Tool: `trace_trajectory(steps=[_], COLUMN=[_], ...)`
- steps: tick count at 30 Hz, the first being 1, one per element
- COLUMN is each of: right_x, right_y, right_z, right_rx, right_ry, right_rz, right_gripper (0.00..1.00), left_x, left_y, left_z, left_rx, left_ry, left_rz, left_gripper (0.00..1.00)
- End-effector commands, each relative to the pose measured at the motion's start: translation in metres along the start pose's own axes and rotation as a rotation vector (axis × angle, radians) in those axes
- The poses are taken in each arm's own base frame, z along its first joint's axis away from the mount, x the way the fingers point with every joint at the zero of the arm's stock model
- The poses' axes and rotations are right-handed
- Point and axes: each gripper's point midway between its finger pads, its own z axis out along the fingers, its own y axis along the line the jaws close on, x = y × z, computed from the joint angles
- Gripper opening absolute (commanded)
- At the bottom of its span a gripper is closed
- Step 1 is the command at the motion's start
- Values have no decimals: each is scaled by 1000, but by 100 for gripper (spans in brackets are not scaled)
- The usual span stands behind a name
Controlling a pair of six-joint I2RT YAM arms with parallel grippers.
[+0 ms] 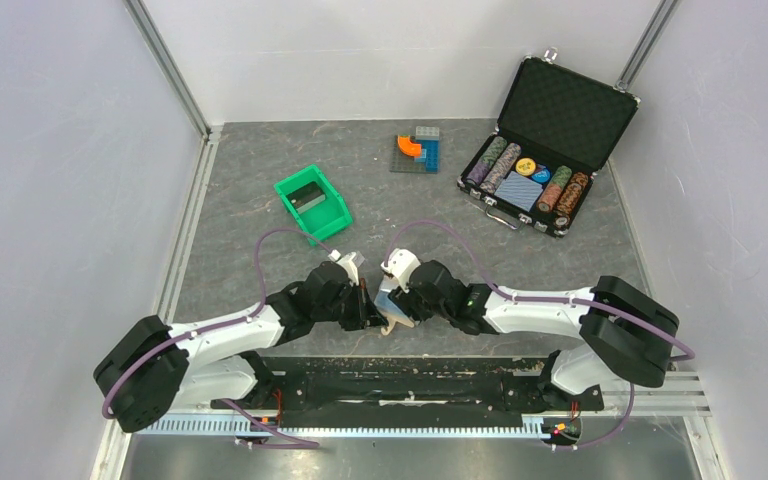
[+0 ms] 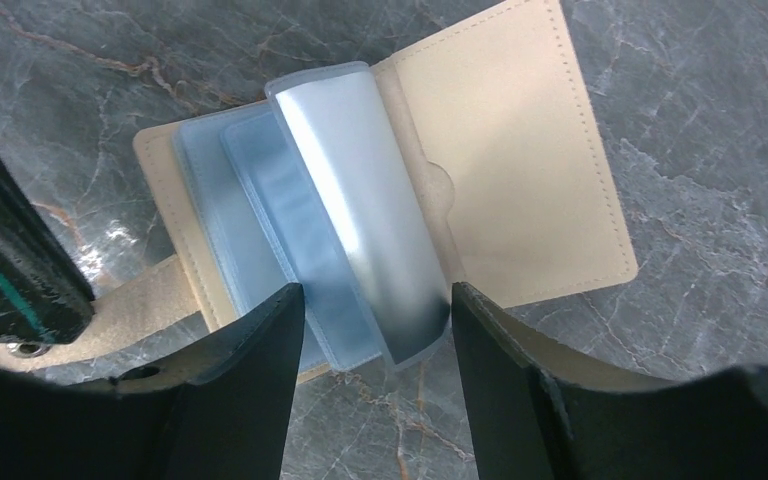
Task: Take the credit cards out of the card holder
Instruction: Open the card holder at the center of the board.
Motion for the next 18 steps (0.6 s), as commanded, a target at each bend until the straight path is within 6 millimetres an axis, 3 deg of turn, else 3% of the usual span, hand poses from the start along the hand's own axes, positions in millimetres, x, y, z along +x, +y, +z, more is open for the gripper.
trace_trajectory(steps=[1, 10, 18], right_x=[-12, -22, -24], right_y=[-15, -36, -46], right_z=[-2, -6, 4], right_rx=[79, 196, 244], right_ry=[-60, -109, -91], right_rz=[3, 6, 15], right_gripper=[58, 54, 53], left_x=[-5, -3, 0], left_y=[-4, 2, 8], left_z=[1, 1, 3], left_rx=[18, 3, -19], left_ry=[-24, -25, -11], left_rz=[51, 48, 42], left_gripper=[2, 2, 2])
